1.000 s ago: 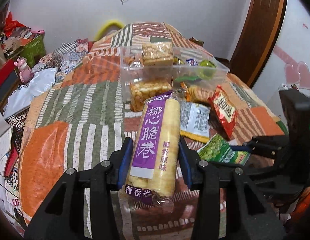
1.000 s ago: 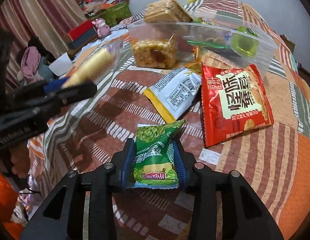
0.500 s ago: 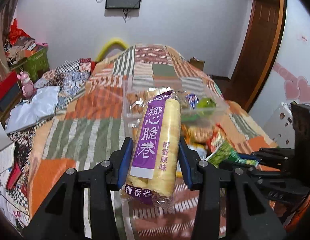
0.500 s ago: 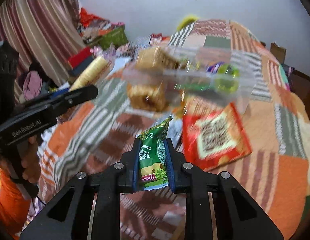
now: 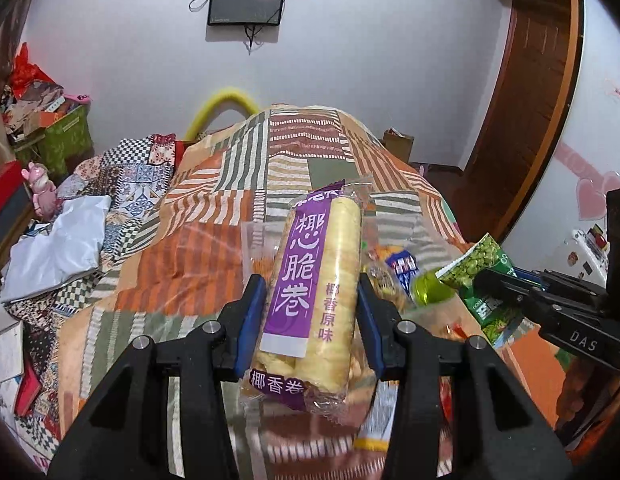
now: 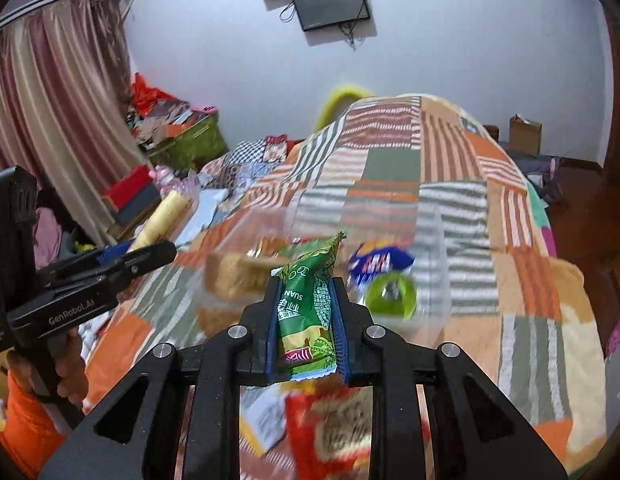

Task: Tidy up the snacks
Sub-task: 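Lower both held snacks into the clear box and open both tools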

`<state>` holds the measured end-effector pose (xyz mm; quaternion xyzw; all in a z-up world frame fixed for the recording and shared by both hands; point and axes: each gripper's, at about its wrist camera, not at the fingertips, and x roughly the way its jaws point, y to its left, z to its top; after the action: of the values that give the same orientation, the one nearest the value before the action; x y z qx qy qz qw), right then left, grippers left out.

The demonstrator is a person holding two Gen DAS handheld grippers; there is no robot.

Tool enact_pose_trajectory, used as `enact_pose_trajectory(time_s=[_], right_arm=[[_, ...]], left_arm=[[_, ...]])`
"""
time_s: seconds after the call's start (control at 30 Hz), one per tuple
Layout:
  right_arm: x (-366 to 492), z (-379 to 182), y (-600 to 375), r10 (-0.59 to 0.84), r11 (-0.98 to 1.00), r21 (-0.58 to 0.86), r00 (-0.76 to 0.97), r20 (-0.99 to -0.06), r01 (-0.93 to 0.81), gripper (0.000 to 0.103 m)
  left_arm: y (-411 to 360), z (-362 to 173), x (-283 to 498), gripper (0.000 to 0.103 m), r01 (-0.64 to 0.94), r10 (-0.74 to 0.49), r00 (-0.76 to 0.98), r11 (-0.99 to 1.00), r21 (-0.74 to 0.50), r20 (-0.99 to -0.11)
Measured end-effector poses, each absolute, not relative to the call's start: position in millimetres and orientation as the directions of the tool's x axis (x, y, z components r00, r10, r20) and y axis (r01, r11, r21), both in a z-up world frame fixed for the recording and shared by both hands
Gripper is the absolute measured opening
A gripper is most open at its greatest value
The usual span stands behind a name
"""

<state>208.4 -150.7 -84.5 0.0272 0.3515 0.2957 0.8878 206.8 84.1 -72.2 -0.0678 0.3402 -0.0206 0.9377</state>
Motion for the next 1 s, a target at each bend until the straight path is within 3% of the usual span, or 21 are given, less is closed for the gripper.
enact_pose_trajectory(time_s=[0.33, 0.37, 0.47, 0.73, 0.8, 0.87, 1.0], right_arm=[[261.9, -107.2, -139.0, 0.480, 0.859, 0.222, 0.575, -0.663, -0.461, 0.021], [265.1, -110.1, -137.5, 0.473, 0.862, 0.217, 0.573, -0.669, -0.458, 0.021], [271.7, -117.8, -133.2, 0.461, 0.867, 0.209, 0.568, -0.682, -0.452, 0.021], [274.3, -126.7, -126.0, 0.442, 0.870, 0.186, 0.555, -0.705, -0.456, 0.022], [273.3, -124.1, -128.2, 0.448, 0.869, 0.195, 0.554, -0.702, -0.455, 0.025], [270.8, -120.4, -130.6, 0.447, 0.871, 0.196, 0.563, -0.695, -0.450, 0.035], [259.7, -105.7, -137.0, 0.455, 0.869, 0.191, 0.587, -0.670, -0.456, 0.045]], left_arm=[[79.2, -89.3, 271.4, 0.044, 0.014, -0.148, 0.716, 0.980, -0.198, -0.682], [78.2, -91.5, 275.1, 0.042, 0.013, -0.145, 0.711, 0.981, -0.194, -0.688], [72.4, -98.6, 287.2, 0.025, 0.023, -0.153, 0.681, 0.982, -0.188, -0.716], [60.2, -106.3, 293.0, 0.025, 0.042, -0.136, 0.663, 0.989, -0.145, -0.736], [60.5, -102.5, 289.1, 0.025, 0.038, -0.130, 0.674, 0.989, -0.141, -0.727], [61.0, -98.1, 284.4, 0.025, 0.039, -0.129, 0.681, 0.989, -0.140, -0.721], [64.5, -88.4, 271.4, 0.038, 0.030, -0.121, 0.703, 0.990, -0.141, -0.701]])
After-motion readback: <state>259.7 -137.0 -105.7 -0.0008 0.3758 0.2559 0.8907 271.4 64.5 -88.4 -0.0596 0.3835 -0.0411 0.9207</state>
